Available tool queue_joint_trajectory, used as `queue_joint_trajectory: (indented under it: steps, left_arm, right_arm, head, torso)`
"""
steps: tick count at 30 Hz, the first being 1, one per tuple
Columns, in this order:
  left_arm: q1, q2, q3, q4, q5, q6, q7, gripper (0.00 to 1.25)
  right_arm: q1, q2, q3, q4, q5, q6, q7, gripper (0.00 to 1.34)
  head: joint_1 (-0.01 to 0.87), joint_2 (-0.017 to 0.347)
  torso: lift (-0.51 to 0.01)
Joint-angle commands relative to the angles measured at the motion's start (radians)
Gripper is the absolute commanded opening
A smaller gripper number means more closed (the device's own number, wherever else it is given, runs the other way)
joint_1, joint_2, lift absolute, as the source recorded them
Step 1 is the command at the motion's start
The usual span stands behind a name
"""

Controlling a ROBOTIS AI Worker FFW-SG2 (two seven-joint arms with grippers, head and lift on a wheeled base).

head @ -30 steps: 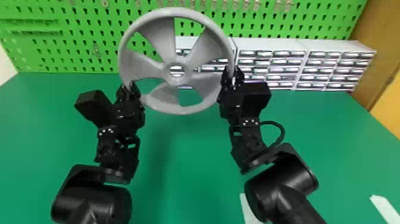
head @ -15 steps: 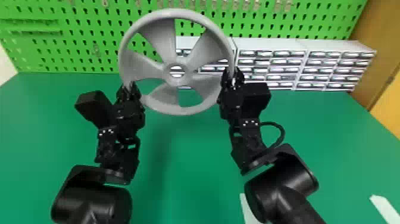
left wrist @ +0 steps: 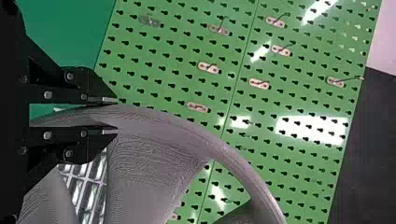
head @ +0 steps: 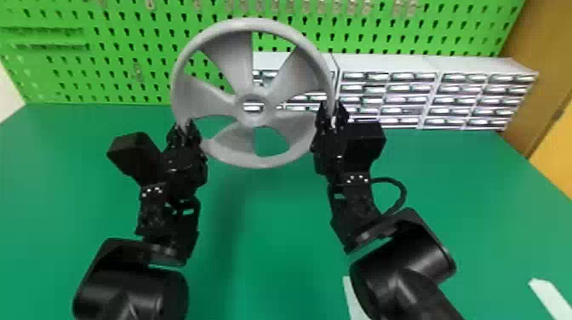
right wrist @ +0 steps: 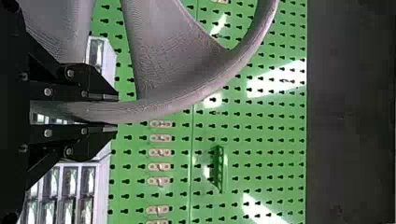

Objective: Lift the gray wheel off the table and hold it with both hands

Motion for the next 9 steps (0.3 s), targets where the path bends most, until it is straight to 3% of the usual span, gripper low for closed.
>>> queue_joint_trajectory:
  steps: [1, 9]
  left_arm:
    - [0.0, 0.0, 0.003, 0.001, -0.001, 0.003, 0.022, 0.19]
    - [0.005, 0.0, 0.006, 0.0, -0.001, 0.006, 0.022, 0.19]
  right_arm:
    - [0.0, -0.001, 0.001, 0.002, 0.0, 0.008, -0.001, 0.17]
    - [0.002, -0.004, 0.001, 0.003, 0.0, 0.013, -0.001, 0.17]
  head:
    - [0.711, 0.015]
    - [0.711, 0.015]
  torso:
    - [-0.098]
    - [-0.098]
